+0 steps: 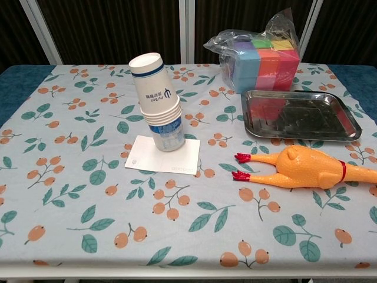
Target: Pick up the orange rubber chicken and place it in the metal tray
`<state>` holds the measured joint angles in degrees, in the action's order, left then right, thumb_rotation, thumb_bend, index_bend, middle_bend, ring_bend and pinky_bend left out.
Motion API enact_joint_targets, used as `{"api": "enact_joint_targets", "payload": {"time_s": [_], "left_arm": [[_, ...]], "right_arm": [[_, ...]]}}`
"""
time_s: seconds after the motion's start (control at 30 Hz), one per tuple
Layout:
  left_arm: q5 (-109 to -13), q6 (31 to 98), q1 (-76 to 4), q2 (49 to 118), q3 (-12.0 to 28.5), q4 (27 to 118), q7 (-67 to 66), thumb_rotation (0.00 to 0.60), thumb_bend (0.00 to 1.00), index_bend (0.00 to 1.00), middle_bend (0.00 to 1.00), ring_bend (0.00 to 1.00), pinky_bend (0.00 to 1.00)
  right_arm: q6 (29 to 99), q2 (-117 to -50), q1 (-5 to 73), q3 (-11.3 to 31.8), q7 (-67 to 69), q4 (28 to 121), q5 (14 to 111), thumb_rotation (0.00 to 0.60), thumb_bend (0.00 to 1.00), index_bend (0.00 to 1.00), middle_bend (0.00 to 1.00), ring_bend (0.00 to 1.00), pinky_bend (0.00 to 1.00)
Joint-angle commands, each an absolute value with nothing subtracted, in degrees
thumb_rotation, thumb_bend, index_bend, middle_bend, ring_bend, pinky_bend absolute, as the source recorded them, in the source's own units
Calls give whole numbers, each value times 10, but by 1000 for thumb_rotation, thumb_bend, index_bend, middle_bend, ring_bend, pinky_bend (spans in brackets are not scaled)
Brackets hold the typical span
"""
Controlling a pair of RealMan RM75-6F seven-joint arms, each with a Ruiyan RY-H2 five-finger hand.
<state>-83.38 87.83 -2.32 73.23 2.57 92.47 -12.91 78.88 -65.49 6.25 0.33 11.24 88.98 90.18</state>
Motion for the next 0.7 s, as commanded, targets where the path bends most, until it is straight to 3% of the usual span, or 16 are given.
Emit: {"api": "enact_joint_targets", "payload": {"time_s": [0.03,0.13,0.3,0.7], "left_arm": [[-833,879,-22,733,25,923,-126,600,139,309,245,194,236],[-831,878,-20,733,24,922,-121,600,139,309,245,194,235],[-831,879,-18,731,23,917,-109,600,139,309,245,194,235],[-829,874,-19,734,25,907,-103,600,139,309,245,194,236]], "right_arm": [[727,-681,96,3,44,892,880,600,57,182,304,178,283],[706,-710,110,10,28,879,866,600,53,212,351,212,318],[676,-756,131,22,9,843,843,600,3,347,420,275,374],[624,-836,168,30,-17,762,809,600,156,362,424,291,397]]}}
